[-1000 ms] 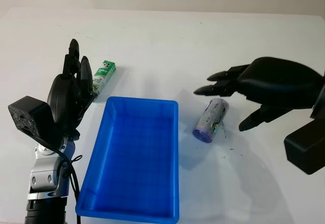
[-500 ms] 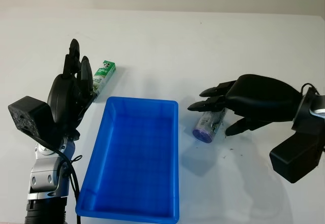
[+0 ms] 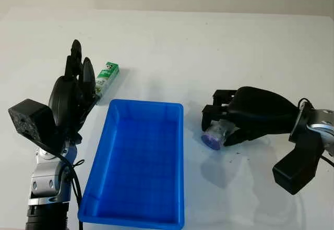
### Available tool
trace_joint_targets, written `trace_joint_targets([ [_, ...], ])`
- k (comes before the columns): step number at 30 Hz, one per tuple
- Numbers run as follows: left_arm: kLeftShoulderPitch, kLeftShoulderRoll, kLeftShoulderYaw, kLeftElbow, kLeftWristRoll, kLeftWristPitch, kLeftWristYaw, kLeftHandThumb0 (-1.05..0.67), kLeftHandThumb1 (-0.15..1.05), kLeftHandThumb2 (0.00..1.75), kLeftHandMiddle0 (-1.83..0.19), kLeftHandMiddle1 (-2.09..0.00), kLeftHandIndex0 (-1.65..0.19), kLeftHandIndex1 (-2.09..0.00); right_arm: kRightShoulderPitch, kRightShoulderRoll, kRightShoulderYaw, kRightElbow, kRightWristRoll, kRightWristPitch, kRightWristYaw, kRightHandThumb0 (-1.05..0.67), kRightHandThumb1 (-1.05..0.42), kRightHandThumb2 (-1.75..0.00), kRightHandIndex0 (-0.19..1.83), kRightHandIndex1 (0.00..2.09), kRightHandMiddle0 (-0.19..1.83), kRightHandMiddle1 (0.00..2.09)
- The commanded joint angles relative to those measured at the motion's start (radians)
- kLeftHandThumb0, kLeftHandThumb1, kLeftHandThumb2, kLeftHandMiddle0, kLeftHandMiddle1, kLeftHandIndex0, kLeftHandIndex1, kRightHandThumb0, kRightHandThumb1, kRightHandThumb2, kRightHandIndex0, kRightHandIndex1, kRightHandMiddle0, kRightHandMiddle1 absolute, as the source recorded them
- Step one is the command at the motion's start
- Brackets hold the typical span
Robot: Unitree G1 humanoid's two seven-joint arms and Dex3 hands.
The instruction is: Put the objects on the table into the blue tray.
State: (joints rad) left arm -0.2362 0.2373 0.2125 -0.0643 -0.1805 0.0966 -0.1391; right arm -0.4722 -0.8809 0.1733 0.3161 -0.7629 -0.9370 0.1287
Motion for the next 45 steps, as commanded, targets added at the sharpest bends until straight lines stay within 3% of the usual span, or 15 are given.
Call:
trace_joint_targets([
  [1, 0.009, 0.0, -0.004, -0.006, 0.009, -0.01, 0.001, -0.7, 1.05, 0.7, 0.13, -0.06, 0.16, -0.05, -0.009, 0.011, -0.01, -0.001, -0.05, 0.01, -0.078, -0.57, -1.05, -0.27, 0.52, 2.0, 0.39, 2.07],
  [2, 0.01, 0.0, -0.005, -0.006, 0.01, -0.009, 0.001, -0.71, 1.05, 0.7, 0.13, -0.05, 0.16, -0.05, -0.01, 0.014, -0.012, -0.001, -0.067, 0.02, -0.112, -0.58, -1.05, -0.29, 0.54, 1.93, 0.43, 2.07],
  [9, 0.013, -0.003, -0.006, -0.003, 0.008, -0.018, -0.001, -0.7, 1.05, 0.7, 0.14, -0.05, 0.17, -0.05, -0.077, 0.04, -0.031, 0.069, -0.059, 0.082, -0.264, -0.54, -1.05, -0.28, 0.91, 2.09, 0.64, 2.09],
  [17, 0.016, -0.003, -0.013, -0.002, 0.023, -0.029, 0.0, -0.71, 1.05, 0.71, 0.14, -0.05, 0.17, -0.05, -0.197, 0.099, -0.043, 0.096, -0.007, 0.129, -0.37, -0.53, -1.05, -0.3, 0.82, 2.09, 0.61, 2.09],
  [24, 0.016, -0.011, -0.014, -0.006, 0.022, -0.019, 0.007, -0.71, 1.05, 0.7, 0.14, -0.05, 0.17, -0.05, -0.249, 0.213, -0.032, 0.03, 0.054, 0.139, -0.409, -0.52, -1.05, -0.33, 1.01, 2.09, 0.73, 2.09],
  [38, 0.02, -0.016, -0.02, -0.005, 0.034, -0.025, 0.015, -0.74, 1.05, 0.69, 0.15, -0.05, 0.18, -0.05, -0.192, 0.393, 0.1, -0.074, 0.325, 0.043, -0.112, -0.59, -1.05, -0.37, 1.06, 2.09, 0.73, 2.09],
  [45, 0.02, -0.028, -0.025, -0.004, 0.041, -0.028, 0.022, -0.72, 1.05, 0.69, 0.15, -0.05, 0.18, -0.05, -0.171, 0.376, 0.119, -0.107, 0.436, 0.059, 0.088, -0.62, -1.05, -0.32, 0.74, 2.09, 0.56, 2.09],
])
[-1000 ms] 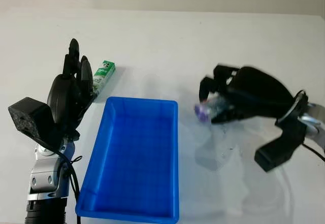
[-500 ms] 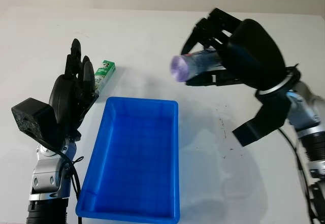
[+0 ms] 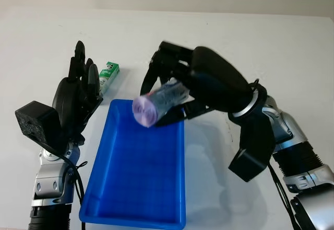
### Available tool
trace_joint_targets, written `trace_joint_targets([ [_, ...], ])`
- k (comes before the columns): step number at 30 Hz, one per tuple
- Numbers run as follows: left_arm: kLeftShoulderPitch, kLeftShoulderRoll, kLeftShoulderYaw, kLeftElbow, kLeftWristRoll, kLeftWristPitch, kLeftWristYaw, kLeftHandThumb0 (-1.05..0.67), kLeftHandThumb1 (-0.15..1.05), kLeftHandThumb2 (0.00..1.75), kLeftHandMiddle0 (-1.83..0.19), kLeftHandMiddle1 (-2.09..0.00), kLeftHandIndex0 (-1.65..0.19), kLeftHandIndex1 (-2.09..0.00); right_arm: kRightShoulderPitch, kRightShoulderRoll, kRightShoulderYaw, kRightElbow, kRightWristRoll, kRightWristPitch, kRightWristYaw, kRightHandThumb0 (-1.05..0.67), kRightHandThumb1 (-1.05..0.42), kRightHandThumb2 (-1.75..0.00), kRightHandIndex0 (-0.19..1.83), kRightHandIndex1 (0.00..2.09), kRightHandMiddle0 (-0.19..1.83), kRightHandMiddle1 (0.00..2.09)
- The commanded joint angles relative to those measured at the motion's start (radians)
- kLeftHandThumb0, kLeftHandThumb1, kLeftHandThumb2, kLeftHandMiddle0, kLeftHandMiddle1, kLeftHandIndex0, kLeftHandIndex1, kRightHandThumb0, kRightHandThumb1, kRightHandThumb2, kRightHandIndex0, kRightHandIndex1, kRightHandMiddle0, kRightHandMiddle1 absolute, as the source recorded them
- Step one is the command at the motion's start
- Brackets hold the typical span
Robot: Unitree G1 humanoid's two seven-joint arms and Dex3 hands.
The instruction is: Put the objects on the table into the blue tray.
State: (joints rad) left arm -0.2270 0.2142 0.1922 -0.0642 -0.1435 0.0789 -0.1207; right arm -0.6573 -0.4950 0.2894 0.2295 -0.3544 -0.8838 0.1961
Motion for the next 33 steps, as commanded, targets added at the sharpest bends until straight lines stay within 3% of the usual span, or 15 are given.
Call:
trace_joint_targets([
  [1, 0.01, -0.005, -0.005, -0.001, 0.004, -0.012, 0.003, -0.72, 1.05, 0.69, 0.15, -0.05, 0.18, -0.05, 0.017, -0.013, 0.007, -0.019, 0.057, 0.011, 0.054, -0.62, -1.05, -0.34, 0.61, 2.09, 0.47, 2.09],
  [3, 0.009, -0.005, -0.006, 0.004, 0.005, -0.015, -0.001, -0.73, 1.05, 0.69, 0.15, -0.05, 0.18, -0.05, 0.019, -0.022, 0.01, -0.019, 0.098, 0.015, 0.114, -0.64, -1.05, -0.38, 0.34, 2.05, 0.21, 2.04],
  [4, 0.009, -0.004, -0.007, 0.005, 0.006, -0.016, -0.003, -0.73, 1.05, 0.69, 0.16, -0.05, 0.19, -0.05, 0.017, -0.029, 0.011, -0.021, 0.111, 0.018, 0.144, -0.66, -1.05, -0.39, 0.23, 1.92, 0.11, 1.93],
  [5, 0.008, -0.003, -0.008, 0.008, 0.006, -0.018, -0.006, -0.73, 1.05, 0.7, 0.16, -0.05, 0.19, -0.05, 0.017, -0.037, 0.011, -0.024, 0.12, 0.022, 0.171, -0.68, -1.05, -0.39, 0.14, 1.7, 0.04, 1.72],
  [9, 0.007, -0.004, -0.012, 0.014, 0.011, -0.026, -0.008, -0.73, 1.05, 0.7, 0.17, -0.05, 0.19, -0.04, 0.02, -0.071, 0.014, -0.041, 0.156, 0.058, 0.287, -0.79, -1.05, -0.33, -0.09, 0.36, -0.09, 0.5],
  [11, 0.007, -0.004, -0.013, 0.017, 0.012, -0.03, -0.009, -0.73, 1.05, 0.71, 0.17, -0.05, 0.19, -0.04, 0.019, -0.091, 0.014, -0.062, 0.164, 0.097, 0.346, -0.84, -1.05, -0.34, -0.17, 0.1, -0.16, 0.18],
  [14, 0.007, -0.005, -0.014, 0.025, 0.013, -0.04, -0.007, -0.72, 1.05, 0.71, 0.17, -0.05, 0.19, -0.05, 0.015, -0.103, -0.003, -0.083, 0.143, 0.117, 0.375, -0.9, -1.05, -0.46, -0.19, 0.01, -0.19, 0.02],
  [20, 0.008, -0.004, -0.017, 0.027, 0.012, -0.039, -0.007, -0.71, 1.05, 0.71, 0.17, -0.05, 0.19, -0.05, 0.04, -0.071, -0.07, -0.074, 0.086, 0.082, 0.263, -0.91, -1.05, -0.56, -0.19, 0.0, -0.19, 0.0],
  [25, 0.008, -0.008, -0.022, 0.022, 0.012, -0.034, 0.0, -0.72, 1.05, 0.71, 0.17, -0.05, 0.19, -0.05, 0.073, -0.049, -0.12, -0.071, 0.114, 0.138, 0.207, -0.92, -1.05, -0.58, -0.19, 0.0, -0.19, 0.0],
  [28, 0.009, -0.012, -0.023, 0.02, 0.012, -0.031, 0.006, -0.73, 1.05, 0.71, 0.16, -0.05, 0.19, -0.05, 0.107, -0.014, -0.157, -0.062, 0.198, 0.22, 0.188, -0.93, -1.05, -0.58, -0.19, 0.0, -0.19, 0.0],
  [33, 0.013, -0.01, -0.022, 0.02, 0.01, -0.033, 0.004, -0.73, 1.05, 0.71, 0.17, -0.05, 0.19, -0.05, 0.176, 0.07, -0.266, -0.058, 0.425, 0.507, 0.165, -0.92, -1.05, -0.67, -0.19, 0.0, -0.19, 0.0],
])
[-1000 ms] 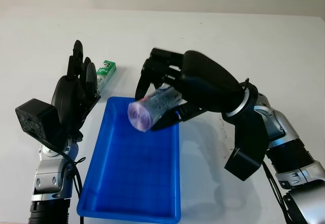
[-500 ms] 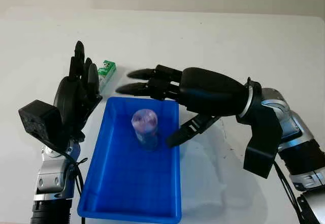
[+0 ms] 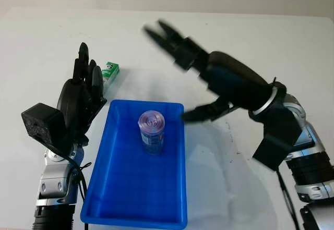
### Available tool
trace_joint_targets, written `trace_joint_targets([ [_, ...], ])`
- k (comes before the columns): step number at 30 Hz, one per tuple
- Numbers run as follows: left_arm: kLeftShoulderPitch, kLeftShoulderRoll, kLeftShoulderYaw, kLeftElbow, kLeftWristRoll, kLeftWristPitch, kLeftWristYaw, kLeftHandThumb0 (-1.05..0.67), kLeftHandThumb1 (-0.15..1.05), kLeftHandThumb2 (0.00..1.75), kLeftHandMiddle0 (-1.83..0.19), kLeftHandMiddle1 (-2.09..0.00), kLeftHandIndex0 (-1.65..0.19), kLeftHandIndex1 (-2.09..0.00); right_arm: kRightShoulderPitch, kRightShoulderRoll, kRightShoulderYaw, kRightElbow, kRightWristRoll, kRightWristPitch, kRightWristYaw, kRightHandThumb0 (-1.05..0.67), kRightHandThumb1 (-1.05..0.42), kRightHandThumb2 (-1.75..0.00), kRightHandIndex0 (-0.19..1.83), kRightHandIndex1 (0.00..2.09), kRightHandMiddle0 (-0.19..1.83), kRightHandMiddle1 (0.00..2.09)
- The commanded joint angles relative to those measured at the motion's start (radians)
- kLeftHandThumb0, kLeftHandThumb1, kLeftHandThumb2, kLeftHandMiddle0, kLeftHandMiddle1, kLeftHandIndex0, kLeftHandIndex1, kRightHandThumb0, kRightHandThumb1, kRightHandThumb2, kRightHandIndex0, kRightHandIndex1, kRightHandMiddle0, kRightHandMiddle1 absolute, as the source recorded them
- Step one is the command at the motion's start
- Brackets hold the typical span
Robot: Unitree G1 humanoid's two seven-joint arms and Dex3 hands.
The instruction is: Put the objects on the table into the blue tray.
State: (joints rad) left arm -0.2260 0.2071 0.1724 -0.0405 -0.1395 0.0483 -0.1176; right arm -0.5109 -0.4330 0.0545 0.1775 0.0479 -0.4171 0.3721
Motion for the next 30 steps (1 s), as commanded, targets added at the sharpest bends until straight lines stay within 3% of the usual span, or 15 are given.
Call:
trace_joint_targets([
  [1, 0.012, -0.001, -0.002, -0.003, 0.006, -0.005, 0.0, -0.73, 1.05, 0.71, 0.17, -0.05, 0.19, -0.05, 0.049, 0.011, -0.055, -0.023, 0.033, 0.089, -0.031, -0.9, -1.05, -0.69, -0.19, 0.0, -0.19, 0.0],
  [6, 0.011, 0.005, 0.004, 0.002, 0.004, -0.014, -0.006, -0.72, 1.05, 0.71, 0.17, -0.05, 0.19, -0.05, 0.142, 0.049, -0.166, -0.093, 0.186, 0.33, -0.066, -0.85, -1.05, -0.69, -0.19, 0.0, -0.19, 0.0],
  [11, 0.01, 0.013, 0.007, -0.002, -0.001, -0.005, -0.017, -0.72, 1.05, 0.71, 0.17, -0.05, 0.19, -0.04, 0.222, 0.076, -0.22, -0.145, 0.201, 0.456, -0.136, -0.79, -1.05, -0.71, -0.19, 0.0, -0.19, 0.0],
  [30, 0.0, 0.024, 0.022, -0.016, 0.0, 0.023, -0.005, -0.71, 1.05, 0.69, 0.13, -0.07, 0.16, -0.06, 0.304, 0.166, -0.242, -0.163, 0.185, 0.47, -0.184, -0.78, -1.05, -0.71, -0.19, 0.0, -0.19, 0.0],
])
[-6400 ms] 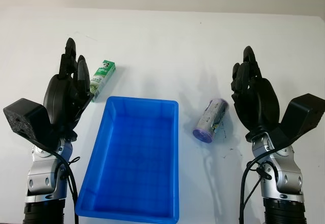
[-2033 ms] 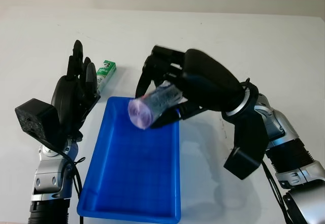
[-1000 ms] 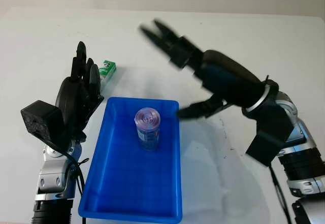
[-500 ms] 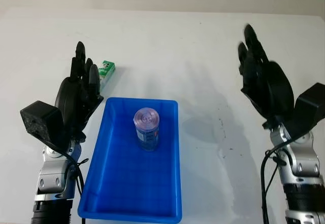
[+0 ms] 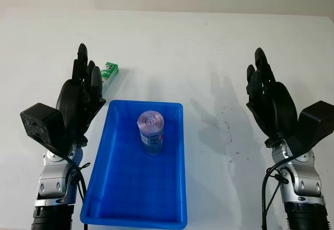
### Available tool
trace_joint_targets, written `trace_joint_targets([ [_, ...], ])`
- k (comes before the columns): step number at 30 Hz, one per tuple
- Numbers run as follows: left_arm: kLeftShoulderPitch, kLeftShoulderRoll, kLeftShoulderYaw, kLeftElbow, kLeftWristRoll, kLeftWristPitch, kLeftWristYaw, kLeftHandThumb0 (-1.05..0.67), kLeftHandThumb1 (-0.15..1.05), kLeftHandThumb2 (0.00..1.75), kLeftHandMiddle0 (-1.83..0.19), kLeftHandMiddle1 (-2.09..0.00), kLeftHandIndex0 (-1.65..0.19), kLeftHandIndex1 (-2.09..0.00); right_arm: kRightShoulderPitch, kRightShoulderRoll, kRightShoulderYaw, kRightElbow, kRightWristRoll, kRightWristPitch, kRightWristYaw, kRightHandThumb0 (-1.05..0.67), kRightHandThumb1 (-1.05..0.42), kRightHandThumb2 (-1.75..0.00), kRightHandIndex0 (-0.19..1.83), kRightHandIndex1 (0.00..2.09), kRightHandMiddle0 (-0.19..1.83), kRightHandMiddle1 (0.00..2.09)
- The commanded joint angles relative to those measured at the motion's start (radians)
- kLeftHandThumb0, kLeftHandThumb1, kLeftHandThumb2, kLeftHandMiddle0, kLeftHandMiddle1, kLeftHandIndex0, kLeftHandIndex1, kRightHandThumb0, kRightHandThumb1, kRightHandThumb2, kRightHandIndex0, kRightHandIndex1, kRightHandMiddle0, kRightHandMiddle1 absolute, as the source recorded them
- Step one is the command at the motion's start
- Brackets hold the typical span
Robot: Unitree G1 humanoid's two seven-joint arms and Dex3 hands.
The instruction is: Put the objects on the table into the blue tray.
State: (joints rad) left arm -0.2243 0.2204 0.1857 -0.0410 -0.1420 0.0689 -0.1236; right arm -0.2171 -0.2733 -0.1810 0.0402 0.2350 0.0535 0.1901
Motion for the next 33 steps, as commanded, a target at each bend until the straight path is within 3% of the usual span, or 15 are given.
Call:
trace_joint_targets([
  [1, -0.002, 0.017, 0.012, -0.021, 0.001, 0.007, -0.002, -0.71, 1.05, 0.69, 0.13, -0.07, 0.15, -0.06, 0.01, 0.007, -0.006, -0.028, -0.002, 0.001, -0.002, -0.78, -1.05, -0.71, -0.19, 0.0, -0.19, 0.0],
  [9, -0.087, 0.163, 0.076, -0.024, 0.014, 0.015, -0.04, -0.67, 1.05, 0.69, 0.11, -0.06, 0.13, -0.07, 0.012, 0.017, -0.002, -0.046, -0.01, 0.008, -0.006, -0.79, -1.05, -0.71, -0.19, 0.0, -0.19, 0.0],
  [17, -0.252, 0.326, 0.098, 0.059, 0.041, 0.091, -0.075, -0.64, 1.05, 0.62, 0.05, -0.07, 0.07, -0.09, 0.018, 0.028, -0.003, -0.046, -0.023, 0.001, -0.01, -0.79, -1.05, -0.7, -0.19, 0.0, -0.19, 0.0],
  [20, -0.316, 0.379, 0.062, 0.107, 0.1, 0.121, -0.084, -0.62, 1.05, 0.56, 0.0, -0.08, 0.0, -0.12, 0.019, 0.028, -0.003, -0.044, -0.021, 0.001, -0.006, -0.8, -1.05, -0.7, -0.19, 0.0, -0.19, 0.0],
  [25, -0.38, 0.376, -0.006, 0.103, 0.196, 0.248, -0.046, -0.53, 1.05, 0.54, 0.02, -0.06, 0.01, -0.1, 0.012, 0.034, -0.002, -0.03, -0.022, -0.012, 0.0, -0.79, -1.05, -0.7, -0.19, 0.0, -0.19, 0.0],
  [28, -0.403, 0.38, -0.057, 0.131, 0.261, 0.26, -0.033, -0.55, 1.05, 0.48, -0.09, -0.09, -0.11, -0.15, 0.009, 0.04, 0.0, -0.03, -0.024, -0.009, -0.003, -0.79, -1.05, -0.7, -0.19, 0.0, -0.19, 0.0],
  [33, -0.478, 0.396, -0.136, 0.252, 0.348, 0.219, -0.06, -0.65, 1.05, 0.36, -0.12, -0.06, -0.14, -0.12, 0.02, 0.035, -0.004, -0.046, -0.025, -0.004, 0.001, -0.79, -1.05, -0.7, -0.19, 0.0, -0.19, 0.0],
])
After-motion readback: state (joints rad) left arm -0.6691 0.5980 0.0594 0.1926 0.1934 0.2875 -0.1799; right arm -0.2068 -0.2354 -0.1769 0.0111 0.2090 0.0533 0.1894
